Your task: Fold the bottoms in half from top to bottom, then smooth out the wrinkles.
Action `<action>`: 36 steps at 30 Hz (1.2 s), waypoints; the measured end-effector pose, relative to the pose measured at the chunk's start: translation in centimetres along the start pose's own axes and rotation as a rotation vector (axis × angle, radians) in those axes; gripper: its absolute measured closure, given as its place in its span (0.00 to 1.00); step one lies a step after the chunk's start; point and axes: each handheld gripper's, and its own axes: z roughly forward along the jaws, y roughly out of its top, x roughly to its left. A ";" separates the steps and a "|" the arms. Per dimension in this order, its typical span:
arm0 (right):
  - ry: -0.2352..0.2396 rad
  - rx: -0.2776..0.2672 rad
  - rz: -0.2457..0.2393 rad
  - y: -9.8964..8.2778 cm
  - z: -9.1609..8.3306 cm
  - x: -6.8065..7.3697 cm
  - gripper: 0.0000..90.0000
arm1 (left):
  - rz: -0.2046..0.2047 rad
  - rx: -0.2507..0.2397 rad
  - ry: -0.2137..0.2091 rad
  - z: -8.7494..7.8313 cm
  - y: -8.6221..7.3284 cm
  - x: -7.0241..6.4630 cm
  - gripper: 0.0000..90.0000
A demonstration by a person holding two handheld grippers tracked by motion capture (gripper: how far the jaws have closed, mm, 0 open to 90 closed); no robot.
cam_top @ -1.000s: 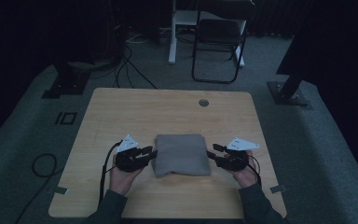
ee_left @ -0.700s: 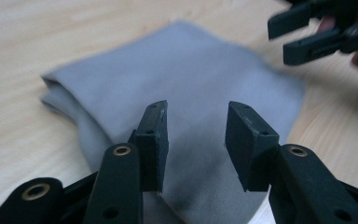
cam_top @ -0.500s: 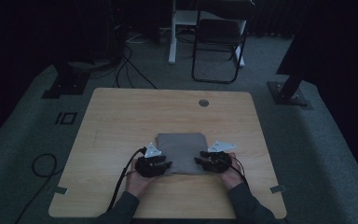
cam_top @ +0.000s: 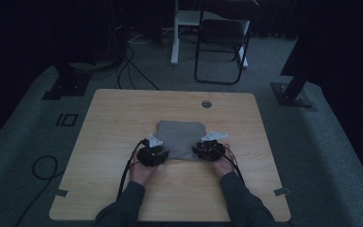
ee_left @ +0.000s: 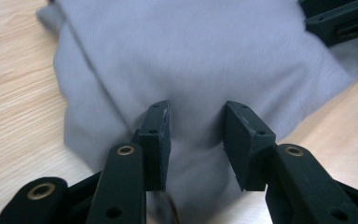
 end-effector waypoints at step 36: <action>-0.035 0.016 0.007 0.9 1.5 -1.1 0.72 | -0.131 -0.007 0.068 -2.5 -3.3 5.2 0.65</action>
